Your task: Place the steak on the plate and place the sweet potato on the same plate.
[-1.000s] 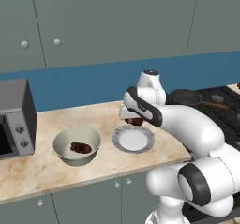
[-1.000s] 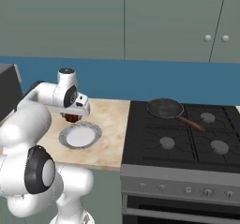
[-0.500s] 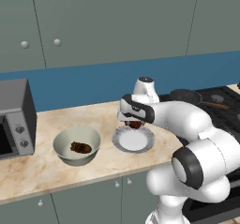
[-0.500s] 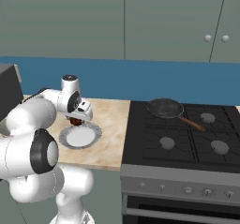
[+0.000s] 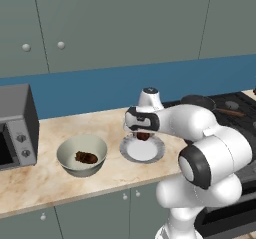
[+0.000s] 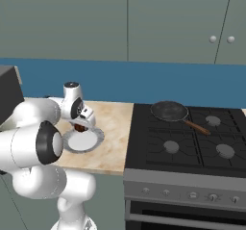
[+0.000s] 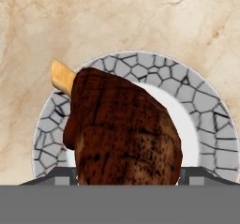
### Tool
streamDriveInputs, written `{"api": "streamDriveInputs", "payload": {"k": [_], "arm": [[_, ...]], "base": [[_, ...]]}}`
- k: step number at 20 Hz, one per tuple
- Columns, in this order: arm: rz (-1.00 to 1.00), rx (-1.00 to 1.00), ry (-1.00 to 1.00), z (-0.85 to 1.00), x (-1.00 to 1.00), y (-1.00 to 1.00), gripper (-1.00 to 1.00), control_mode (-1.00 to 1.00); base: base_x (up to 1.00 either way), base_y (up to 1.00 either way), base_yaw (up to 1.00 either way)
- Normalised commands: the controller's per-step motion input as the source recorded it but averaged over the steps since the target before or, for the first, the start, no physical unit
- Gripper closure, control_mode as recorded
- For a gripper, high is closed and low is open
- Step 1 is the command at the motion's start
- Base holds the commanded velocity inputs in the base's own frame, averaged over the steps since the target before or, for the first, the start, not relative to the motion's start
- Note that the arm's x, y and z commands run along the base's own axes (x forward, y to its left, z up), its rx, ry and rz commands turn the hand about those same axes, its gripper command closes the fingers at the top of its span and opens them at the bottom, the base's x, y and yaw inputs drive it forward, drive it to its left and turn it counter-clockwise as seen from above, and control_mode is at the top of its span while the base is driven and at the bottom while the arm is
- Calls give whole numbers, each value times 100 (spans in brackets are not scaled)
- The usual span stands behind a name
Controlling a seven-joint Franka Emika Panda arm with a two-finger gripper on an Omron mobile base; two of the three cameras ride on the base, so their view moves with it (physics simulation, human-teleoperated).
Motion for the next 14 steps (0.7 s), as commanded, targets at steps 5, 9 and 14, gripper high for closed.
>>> {"api": "streamDriveInputs", "payload": {"k": [5,9,14], "arm": [[-8,0,0,-26,0,0,100,-100],[-7,0,0,-23,0,0,100,-100],[-6,0,0,-23,0,0,100,-100]], "base": [[0,0,0],[0,0,0],[0,0,0]]}}
